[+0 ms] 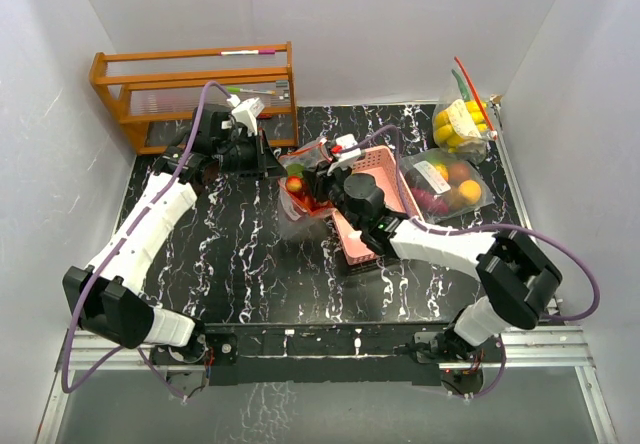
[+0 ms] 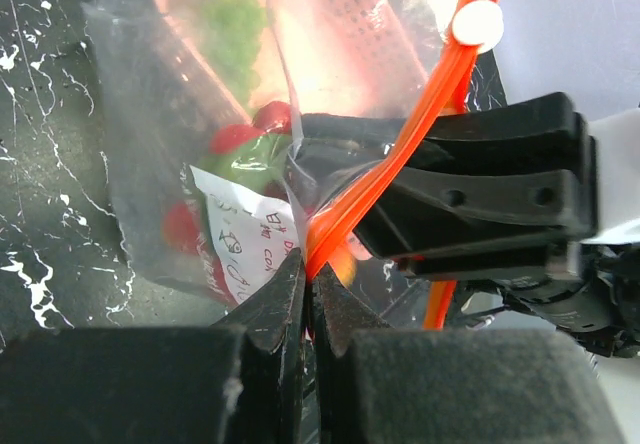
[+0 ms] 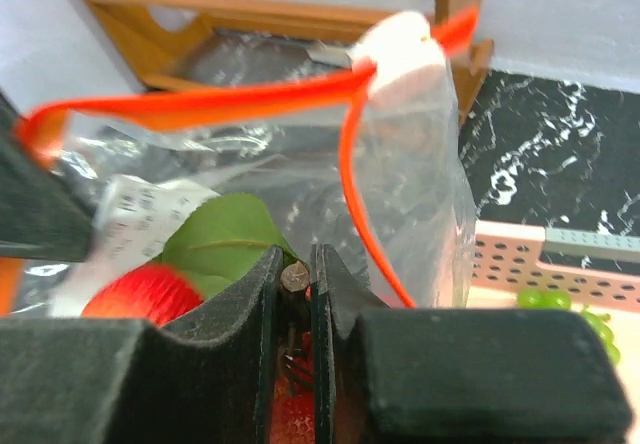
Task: Place the food in the zip-top bag and seal the zipper
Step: Place the fake fruit in the zipper food storage bag.
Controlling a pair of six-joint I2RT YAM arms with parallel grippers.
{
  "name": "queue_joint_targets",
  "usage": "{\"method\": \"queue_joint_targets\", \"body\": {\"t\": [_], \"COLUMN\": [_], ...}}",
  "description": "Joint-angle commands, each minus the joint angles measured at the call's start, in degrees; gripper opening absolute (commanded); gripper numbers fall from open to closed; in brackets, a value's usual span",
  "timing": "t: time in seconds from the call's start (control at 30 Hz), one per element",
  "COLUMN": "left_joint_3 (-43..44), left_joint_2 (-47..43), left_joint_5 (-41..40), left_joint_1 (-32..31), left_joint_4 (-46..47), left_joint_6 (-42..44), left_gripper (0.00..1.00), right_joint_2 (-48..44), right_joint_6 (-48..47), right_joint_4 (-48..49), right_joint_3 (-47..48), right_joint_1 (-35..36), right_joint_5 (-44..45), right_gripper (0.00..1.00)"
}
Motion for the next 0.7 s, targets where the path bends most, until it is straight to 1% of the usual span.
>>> {"method": "queue_joint_targets", "body": {"t": [0.0, 0.03, 0.13, 0.23, 0.3, 0.37, 0.4, 0.57, 0.6, 0.63, 0.67], "left_joint_3": [2.24, 2.11, 1.59, 1.66, 1.97, 2.2, 2.25, 3.39, 3.99, 4.73, 5.66], "left_joint_2": [-2.21, -2.16, -1.66, -1.18, -1.15, -1.15, -0.21, 1.09, 1.09, 0.9, 0.57], "left_joint_5": [0.78, 0.8, 0.67, -0.17, -1.37, -2.3, -2.83, -6.21, -7.11, -8.17, -9.55], "left_joint_1": [0.29, 0.3, 0.29, 0.27, 0.24, 0.25, 0.27, 0.27, 0.37, 0.45, 0.59], "left_joint_4": [-0.17, 0.06, 0.37, 0.26, -0.11, -0.42, -0.54, -2.04, -2.87, -3.85, -5.01], "left_joint_6": [0.29, 0.29, 0.36, 0.82, 1.43, 2.04, 2.26, 4.2, 4.9, 5.55, 6.23], "left_gripper": [0.0, 0.0, 0.0, 0.0, 0.0, 0.0, 0.0, 0.0, 0.0, 0.0, 0.0], "right_joint_2": [1.16, 0.97, -0.68, -4.03, -7.21, -10.55, -12.57, -21.45, -22.45, -22.27, -21.24], "right_joint_6": [-1.94, -1.51, -1.44, -1.74, -1.79, -2.01, -2.04, -2.38, -1.86, -1.31, -1.11], "right_joint_4": [-3.58, -3.11, -3.94, -7.2, -8.65, -9.21, -9.74, -10.01, -12.77, -17.85, -22.9], "right_joint_3": [5.06, 5.36, 6.87, 8.36, 8.23, 7.67, 7.45, 5.18, 5.83, 8.11, 10.7], "right_joint_1": [0.41, 0.42, 0.46, 0.44, 0.42, 0.49, 0.44, 0.39, 0.39, 0.16, -0.27], "right_joint_5": [2.79, 1.33, -3.45, -6.57, -8.02, -9.32, -9.65, -7.88, -5.39, -0.48, 2.5], "right_gripper": [0.08, 0.11, 0.33, 0.49, 0.67, 0.79, 0.82, 0.83, 0.83, 0.83, 0.82]}}
